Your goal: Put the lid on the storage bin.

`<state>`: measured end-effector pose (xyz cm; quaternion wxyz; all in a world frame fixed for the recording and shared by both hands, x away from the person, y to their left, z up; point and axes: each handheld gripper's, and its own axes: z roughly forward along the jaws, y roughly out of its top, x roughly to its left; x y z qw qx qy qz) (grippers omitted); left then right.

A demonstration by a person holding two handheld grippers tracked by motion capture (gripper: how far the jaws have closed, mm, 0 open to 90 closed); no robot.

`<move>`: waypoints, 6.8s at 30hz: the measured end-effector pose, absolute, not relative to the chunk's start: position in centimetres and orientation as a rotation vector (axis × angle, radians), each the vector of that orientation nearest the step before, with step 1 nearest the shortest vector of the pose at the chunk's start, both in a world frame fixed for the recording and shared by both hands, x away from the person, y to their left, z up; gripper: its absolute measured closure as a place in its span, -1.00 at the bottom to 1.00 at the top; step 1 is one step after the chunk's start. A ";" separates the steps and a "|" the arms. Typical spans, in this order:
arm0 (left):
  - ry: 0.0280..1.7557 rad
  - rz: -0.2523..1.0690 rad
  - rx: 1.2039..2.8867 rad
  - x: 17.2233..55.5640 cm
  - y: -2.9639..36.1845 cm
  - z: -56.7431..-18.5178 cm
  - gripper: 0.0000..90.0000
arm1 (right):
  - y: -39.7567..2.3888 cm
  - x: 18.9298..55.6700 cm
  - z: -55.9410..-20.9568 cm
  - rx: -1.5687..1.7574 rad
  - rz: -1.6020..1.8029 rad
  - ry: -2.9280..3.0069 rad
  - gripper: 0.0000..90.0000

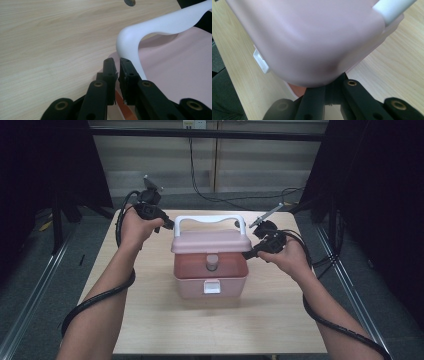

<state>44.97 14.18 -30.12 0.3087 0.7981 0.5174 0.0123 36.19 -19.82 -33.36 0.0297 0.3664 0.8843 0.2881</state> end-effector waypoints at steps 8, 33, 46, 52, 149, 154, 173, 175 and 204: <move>1.387 0.071 2.077 44.8 15.2 -30.8 0.51 | -19.7 35.9 -33.6 1.117 0.878 2.734 1.00; 1.396 0.205 2.046 43.2 19.1 -37.5 -0.36 | -19.5 34.7 -34.2 1.096 0.881 2.753 1.00; 1.413 0.198 2.037 41.9 20.4 -41.9 -0.44 | -19.6 34.1 -34.4 1.080 0.884 2.756 1.00; 1.419 0.190 2.046 41.3 20.9 -43.3 -0.44 | -19.6 33.8 -34.5 1.074 0.892 2.761 0.99; 1.393 0.231 2.055 36.1 25.3 -47.5 -0.56 | -25.7 28.6 -44.6 1.159 0.911 2.646 -0.45; 1.380 0.235 2.066 35.7 25.6 -47.8 -0.56 | -26.7 28.2 -45.7 1.176 0.920 2.623 -0.48; 1.372 0.255 2.083 34.8 26.5 -48.7 -0.57 | -28.6 27.1 -47.8 1.183 0.911 2.604 -0.50; 1.364 0.257 2.096 34.8 26.6 -48.8 -0.57 | -28.7 26.9 -48.0 1.192 0.905 2.605 -0.50; 1.201 0.419 2.107 32.7 26.9 -50.4 -0.69 | -30.7 24.5 -50.8 1.091 1.043 2.433 -0.62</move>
